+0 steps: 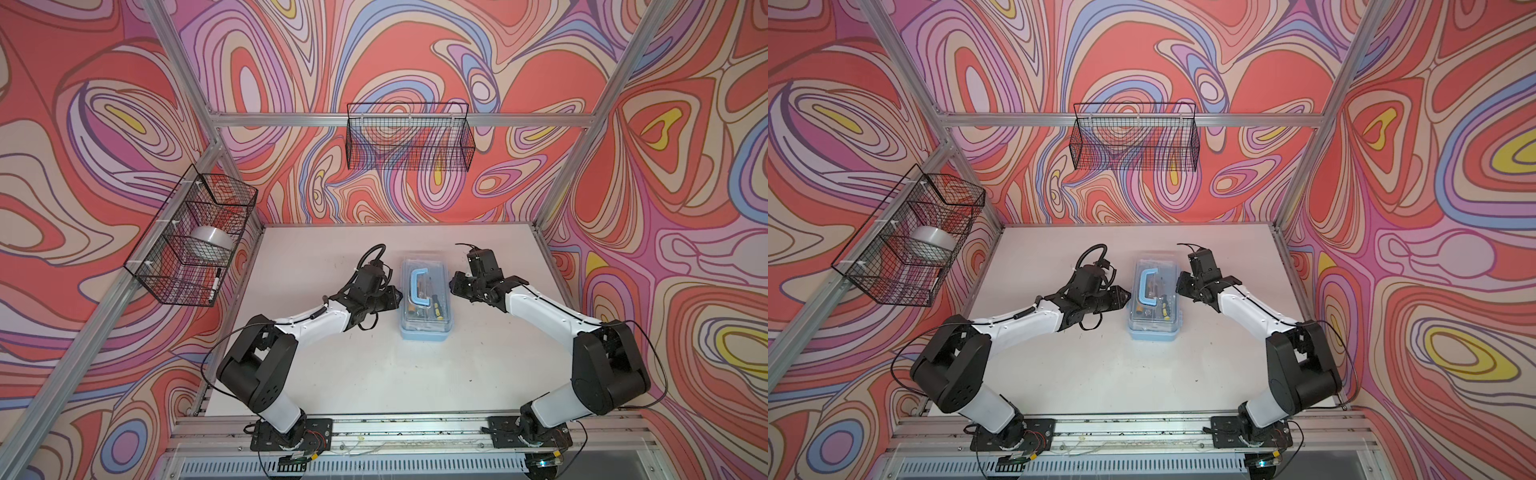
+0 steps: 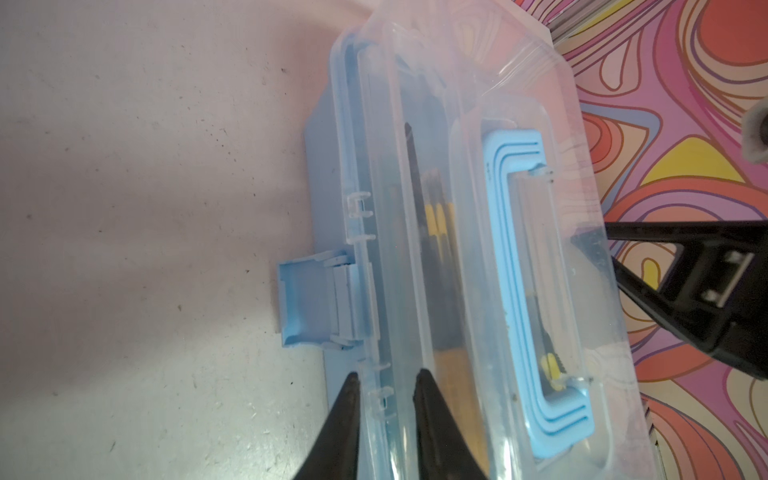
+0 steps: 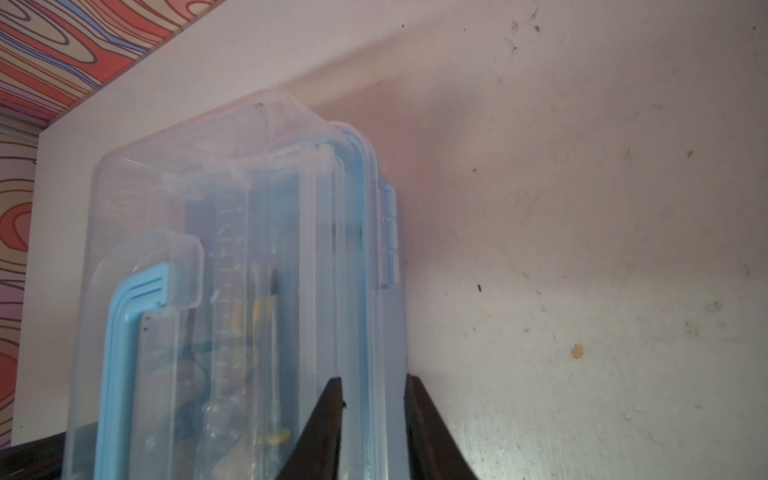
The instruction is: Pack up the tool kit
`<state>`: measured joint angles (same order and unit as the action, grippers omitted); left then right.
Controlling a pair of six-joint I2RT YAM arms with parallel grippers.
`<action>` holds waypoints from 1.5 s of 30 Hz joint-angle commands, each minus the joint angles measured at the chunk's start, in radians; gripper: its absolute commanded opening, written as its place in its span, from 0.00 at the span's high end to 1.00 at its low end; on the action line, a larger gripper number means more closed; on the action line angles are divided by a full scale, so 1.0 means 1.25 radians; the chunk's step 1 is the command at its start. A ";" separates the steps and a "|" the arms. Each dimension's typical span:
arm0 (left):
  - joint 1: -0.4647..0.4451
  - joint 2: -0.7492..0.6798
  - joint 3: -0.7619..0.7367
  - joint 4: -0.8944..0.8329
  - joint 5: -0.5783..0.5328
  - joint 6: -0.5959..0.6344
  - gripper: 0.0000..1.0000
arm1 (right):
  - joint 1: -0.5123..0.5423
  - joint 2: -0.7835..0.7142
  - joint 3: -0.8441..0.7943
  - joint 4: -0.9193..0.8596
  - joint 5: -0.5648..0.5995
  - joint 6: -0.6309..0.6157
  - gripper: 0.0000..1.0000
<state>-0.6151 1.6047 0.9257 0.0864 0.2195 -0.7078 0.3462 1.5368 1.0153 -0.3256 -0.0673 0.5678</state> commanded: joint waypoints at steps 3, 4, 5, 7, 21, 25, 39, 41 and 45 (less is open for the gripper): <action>-0.064 -0.044 0.005 -0.015 0.017 0.012 0.75 | 0.015 0.010 0.010 0.040 -0.059 -0.023 0.73; -0.070 -0.044 0.006 -0.019 0.016 0.014 0.75 | 0.015 0.008 0.007 0.041 -0.060 -0.023 0.73; -0.075 -0.043 0.006 -0.023 0.011 0.016 0.75 | 0.015 0.006 0.003 0.042 -0.059 -0.024 0.73; -0.079 -0.042 -0.001 -0.023 0.010 0.016 0.75 | 0.015 0.003 -0.002 0.042 -0.060 -0.025 0.73; -0.078 -0.173 -0.163 -0.058 -0.259 0.140 0.04 | 0.015 -0.040 -0.046 0.043 -0.077 -0.028 0.73; -0.079 -0.174 -0.236 0.008 -0.276 0.158 0.04 | 0.015 -0.033 -0.044 0.052 -0.079 -0.028 0.74; -0.081 -0.103 -0.361 0.317 -0.331 0.227 0.10 | 0.015 -0.009 -0.040 0.068 -0.081 -0.031 0.77; -0.082 -0.081 -0.356 0.334 -0.330 0.231 0.11 | 0.015 -0.008 -0.038 0.069 -0.084 -0.032 0.77; -0.091 -0.033 -0.368 0.418 -0.317 0.236 0.11 | 0.015 -0.011 -0.038 0.067 -0.080 -0.036 0.77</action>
<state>-0.7185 1.5303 0.4793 0.4877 -0.1761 -0.4408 0.3496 1.5146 0.9695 -0.2646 -0.1291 0.5358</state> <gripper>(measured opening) 0.892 0.230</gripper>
